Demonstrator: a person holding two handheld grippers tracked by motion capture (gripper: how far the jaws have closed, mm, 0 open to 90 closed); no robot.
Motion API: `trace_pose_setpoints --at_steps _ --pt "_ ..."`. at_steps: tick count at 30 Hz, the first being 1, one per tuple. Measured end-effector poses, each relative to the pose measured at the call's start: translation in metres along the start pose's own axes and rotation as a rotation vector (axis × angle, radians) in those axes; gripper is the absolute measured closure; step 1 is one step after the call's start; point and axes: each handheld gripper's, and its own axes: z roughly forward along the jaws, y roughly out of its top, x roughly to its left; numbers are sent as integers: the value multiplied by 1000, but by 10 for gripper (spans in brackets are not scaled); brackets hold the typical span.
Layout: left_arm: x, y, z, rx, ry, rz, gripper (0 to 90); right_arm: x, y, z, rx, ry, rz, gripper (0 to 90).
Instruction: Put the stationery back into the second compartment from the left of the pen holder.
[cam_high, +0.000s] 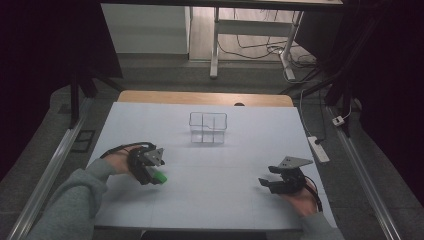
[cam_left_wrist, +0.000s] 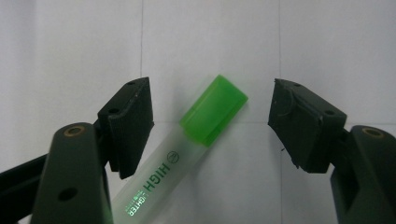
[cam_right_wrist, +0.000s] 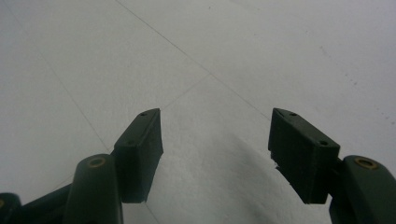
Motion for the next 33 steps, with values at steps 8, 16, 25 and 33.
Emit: trace_pose_setpoints --at_steps 8,16,25,33 --pt "6 0 11 33 -42 10 304 0 0 0 2 -2 4 341" --pt "11 2 16 63 -69 46 340 -1 -1 2 10 -1 8 340" --pt "16 -1 20 73 -73 74 457 -2 -1 2 15 -6 18 339" --pt "14 -1 19 61 -82 137 626 -1 -1 2 12 2 12 337"
